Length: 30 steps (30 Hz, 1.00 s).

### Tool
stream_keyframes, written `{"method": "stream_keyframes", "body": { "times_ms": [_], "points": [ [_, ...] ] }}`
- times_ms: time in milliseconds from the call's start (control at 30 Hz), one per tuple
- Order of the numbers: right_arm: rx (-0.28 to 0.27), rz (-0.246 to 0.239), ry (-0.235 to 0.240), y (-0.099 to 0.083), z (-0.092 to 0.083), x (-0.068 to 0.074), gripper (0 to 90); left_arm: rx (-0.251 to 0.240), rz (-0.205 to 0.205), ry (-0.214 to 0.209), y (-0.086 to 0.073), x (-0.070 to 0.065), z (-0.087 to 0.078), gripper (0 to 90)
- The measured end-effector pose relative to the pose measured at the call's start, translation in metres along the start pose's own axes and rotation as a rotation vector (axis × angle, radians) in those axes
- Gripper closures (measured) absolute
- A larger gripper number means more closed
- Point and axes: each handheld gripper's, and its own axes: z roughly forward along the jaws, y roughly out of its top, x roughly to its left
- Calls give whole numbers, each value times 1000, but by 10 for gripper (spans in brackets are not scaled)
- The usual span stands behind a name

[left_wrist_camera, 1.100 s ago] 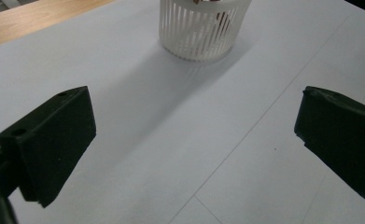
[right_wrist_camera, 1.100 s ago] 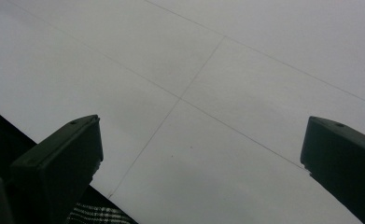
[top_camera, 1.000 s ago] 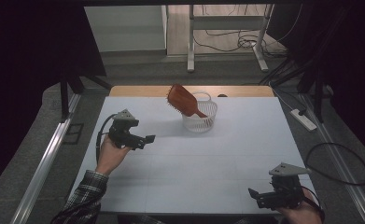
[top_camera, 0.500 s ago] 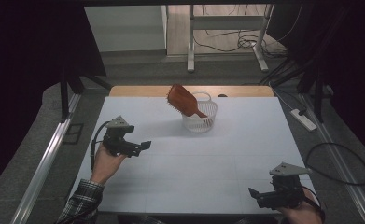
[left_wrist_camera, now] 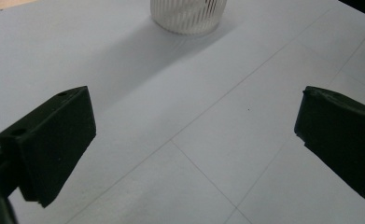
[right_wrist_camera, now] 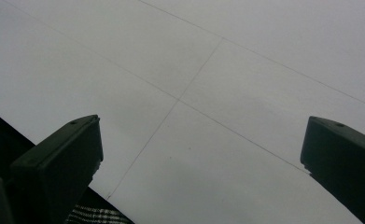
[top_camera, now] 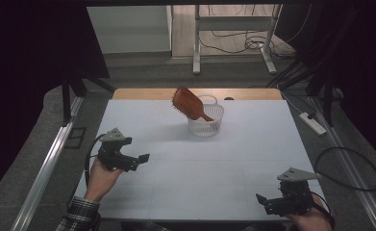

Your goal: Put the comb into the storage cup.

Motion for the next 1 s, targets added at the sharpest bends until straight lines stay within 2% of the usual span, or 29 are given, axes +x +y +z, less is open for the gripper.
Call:
{"method": "stream_keyframes", "body": {
  "times_ms": [367,1000],
  "points": [
    [4,-3,1,0,0,1,0,17,5,21,-17,-10,-15,0],
    [7,-5,-2,0,1,1,0,41,-18,54,-42,-21,-36,0]
  ]
}}
